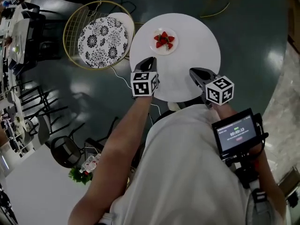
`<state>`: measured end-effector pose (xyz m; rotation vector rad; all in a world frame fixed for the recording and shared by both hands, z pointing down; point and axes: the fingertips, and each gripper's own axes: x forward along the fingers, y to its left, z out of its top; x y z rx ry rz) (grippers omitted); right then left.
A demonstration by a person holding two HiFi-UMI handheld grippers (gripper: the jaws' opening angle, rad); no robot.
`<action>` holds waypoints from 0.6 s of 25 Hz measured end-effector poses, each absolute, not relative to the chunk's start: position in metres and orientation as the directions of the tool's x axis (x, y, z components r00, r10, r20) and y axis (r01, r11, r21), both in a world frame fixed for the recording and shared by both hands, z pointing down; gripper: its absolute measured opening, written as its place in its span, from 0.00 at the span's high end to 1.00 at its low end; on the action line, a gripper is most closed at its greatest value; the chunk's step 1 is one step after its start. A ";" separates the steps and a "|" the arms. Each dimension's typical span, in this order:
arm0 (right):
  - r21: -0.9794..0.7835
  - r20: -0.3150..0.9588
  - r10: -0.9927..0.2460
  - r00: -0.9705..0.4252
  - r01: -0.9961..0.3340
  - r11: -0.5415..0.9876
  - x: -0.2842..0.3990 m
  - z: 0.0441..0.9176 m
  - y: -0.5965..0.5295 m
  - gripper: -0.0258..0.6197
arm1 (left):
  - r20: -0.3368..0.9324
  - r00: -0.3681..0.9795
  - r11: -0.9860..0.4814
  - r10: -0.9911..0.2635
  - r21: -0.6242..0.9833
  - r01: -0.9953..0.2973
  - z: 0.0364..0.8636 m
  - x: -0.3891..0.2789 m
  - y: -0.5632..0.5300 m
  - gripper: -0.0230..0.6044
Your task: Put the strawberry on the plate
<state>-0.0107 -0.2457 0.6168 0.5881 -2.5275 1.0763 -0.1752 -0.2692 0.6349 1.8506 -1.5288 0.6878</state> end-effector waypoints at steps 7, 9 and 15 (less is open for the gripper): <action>-0.553 0.439 -0.249 -0.863 -0.478 0.683 -0.030 0.585 -0.234 0.95 | 0.670 0.199 -0.150 -0.715 0.131 -0.980 0.594 -0.191 -0.228 0.95; -0.540 0.428 -0.260 -0.866 -0.475 0.694 -0.034 0.574 -0.232 0.95 | 0.647 0.210 -0.163 -0.733 0.133 -0.978 0.583 -0.192 -0.216 0.95; -0.500 0.390 -0.296 -0.872 -0.471 0.727 -0.042 0.527 -0.190 0.95 | 0.557 0.243 -0.184 -0.794 0.160 -0.970 0.536 -0.192 -0.153 0.95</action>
